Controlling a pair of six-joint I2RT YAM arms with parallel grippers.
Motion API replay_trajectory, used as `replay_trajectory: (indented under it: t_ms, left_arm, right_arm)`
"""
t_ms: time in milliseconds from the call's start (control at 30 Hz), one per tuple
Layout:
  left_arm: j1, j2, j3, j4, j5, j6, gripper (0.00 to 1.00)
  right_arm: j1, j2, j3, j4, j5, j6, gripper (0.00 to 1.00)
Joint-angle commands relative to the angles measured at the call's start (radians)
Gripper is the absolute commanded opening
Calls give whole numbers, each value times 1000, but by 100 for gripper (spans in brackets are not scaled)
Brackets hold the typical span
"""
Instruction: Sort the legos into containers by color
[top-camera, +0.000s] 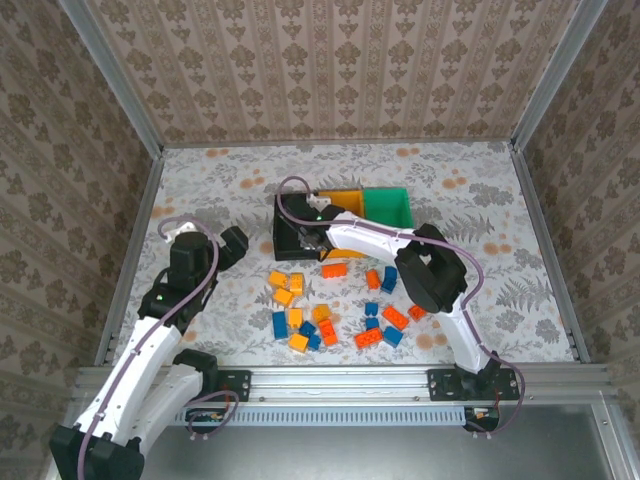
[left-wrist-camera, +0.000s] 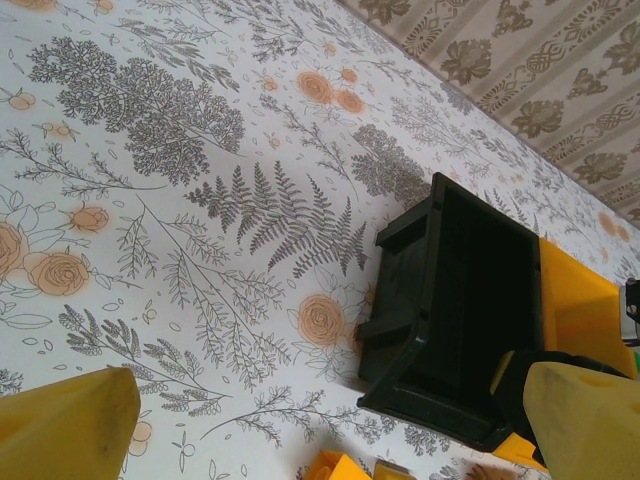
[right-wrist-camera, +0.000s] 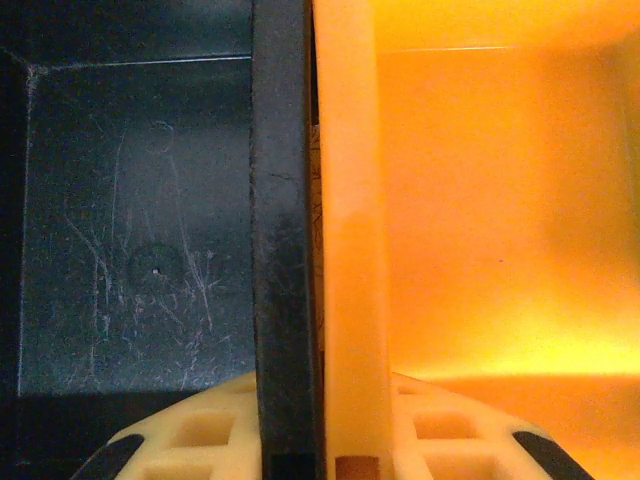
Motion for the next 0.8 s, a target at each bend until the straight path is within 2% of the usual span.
replay_trajectory:
  t_ms: [0,133,600,767]
  left_arm:
    - [5,-15,-14,-32,-14,18,100]
    - [8,-19,-19,-38,-9,20,100]
    - [11,-50,-14,-57,5,18,100]
    - [11,-61,5,-62,18,24,100]
  right_arm:
    - [21,52,25,-95,62,17,0]
    - [24,50,27,-97,62,30,2]
    - [37,-29,22,-43,74,-15,50]
    - [44,-131,-34,13,90,-28,62]
